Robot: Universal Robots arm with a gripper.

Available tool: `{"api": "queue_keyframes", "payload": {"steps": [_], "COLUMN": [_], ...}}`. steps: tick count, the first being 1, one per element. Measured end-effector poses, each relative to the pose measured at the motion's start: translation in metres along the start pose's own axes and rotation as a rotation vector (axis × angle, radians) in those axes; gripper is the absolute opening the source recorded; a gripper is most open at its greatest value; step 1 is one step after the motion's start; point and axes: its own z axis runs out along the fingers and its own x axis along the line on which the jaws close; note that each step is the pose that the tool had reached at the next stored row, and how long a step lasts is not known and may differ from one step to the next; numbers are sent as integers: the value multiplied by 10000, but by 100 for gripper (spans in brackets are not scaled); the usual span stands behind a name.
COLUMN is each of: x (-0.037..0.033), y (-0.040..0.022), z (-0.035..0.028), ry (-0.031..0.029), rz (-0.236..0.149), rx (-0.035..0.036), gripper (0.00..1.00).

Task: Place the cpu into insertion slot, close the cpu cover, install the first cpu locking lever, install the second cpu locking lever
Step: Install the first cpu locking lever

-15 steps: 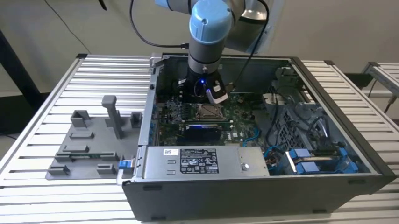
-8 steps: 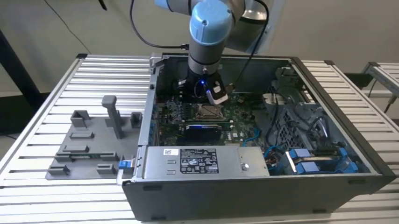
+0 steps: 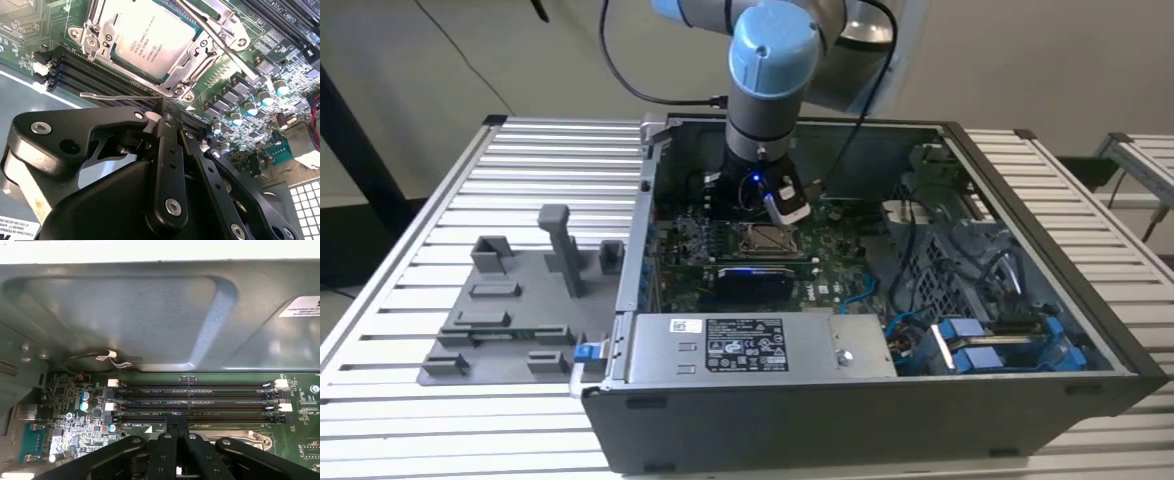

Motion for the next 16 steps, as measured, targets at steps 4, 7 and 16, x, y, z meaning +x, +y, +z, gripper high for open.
{"api": "queue_keyframes", "payload": {"steps": [4, 7, 16], "x": [-26, -44, -108], "y": [-3, -6, -10], "z": [7, 10, 23], "ry": [0, -1, 0], "rz": [0, 0, 0], "rx": [0, 0, 0], "gripper": [11, 11, 11]}}
